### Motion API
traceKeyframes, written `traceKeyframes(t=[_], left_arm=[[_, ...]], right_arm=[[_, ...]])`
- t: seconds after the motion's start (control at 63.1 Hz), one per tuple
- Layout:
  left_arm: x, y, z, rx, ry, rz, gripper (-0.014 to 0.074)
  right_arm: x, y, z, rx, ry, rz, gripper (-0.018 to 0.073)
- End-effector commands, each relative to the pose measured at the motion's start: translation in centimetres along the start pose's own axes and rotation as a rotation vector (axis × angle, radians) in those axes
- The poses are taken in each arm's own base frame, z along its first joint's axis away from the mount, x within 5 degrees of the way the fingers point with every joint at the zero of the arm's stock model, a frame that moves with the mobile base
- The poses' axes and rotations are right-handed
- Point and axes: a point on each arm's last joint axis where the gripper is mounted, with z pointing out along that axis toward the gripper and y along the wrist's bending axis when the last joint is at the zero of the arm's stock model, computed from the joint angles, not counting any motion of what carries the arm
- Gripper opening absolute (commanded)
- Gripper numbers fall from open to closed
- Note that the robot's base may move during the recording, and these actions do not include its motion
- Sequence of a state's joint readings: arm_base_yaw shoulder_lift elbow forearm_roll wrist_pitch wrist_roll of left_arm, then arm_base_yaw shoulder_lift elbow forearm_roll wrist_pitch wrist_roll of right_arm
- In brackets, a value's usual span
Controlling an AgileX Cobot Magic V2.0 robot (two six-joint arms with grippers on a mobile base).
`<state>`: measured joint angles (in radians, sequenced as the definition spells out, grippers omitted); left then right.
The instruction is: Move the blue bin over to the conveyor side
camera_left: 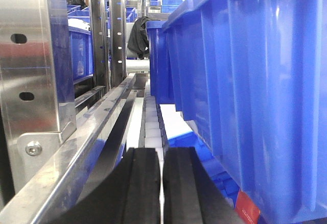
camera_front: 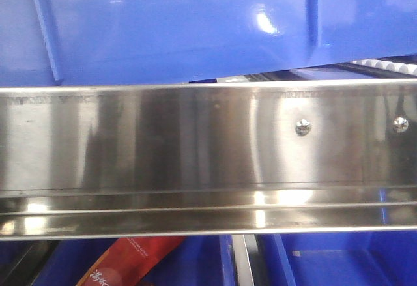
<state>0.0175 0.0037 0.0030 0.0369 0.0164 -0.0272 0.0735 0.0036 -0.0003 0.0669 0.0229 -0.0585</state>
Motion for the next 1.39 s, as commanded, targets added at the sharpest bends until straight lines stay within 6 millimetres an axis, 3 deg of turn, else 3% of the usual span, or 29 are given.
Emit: traceKeyframes(t=[0.0, 1.141, 1.283, 1.378], left_arm=[[-0.3, 0.0, 0.0, 0.001, -0.023, -0.004, 0.0011], [-0.3, 0.0, 0.0, 0.001, -0.023, -0.004, 0.0011], [-0.4, 0.0, 0.0, 0.001, -0.041, -0.004, 0.0011], [-1.4, 0.0, -0.1, 0.003, -0.143, -0.004, 0.0011]], right_arm=[[-0.2, 0.0, 0.0, 0.006, -0.026, -0.003, -0.0083], [-0.4, 0.0, 0.0, 0.007, -0.043, -0.003, -0.0083], [-1.2, -0.1, -0.1, 0.012, -0.134, -0.004, -0.0083], [-2.4, -0.2, -0.4, 0.021, -0.275, -0.004, -0.0083]])
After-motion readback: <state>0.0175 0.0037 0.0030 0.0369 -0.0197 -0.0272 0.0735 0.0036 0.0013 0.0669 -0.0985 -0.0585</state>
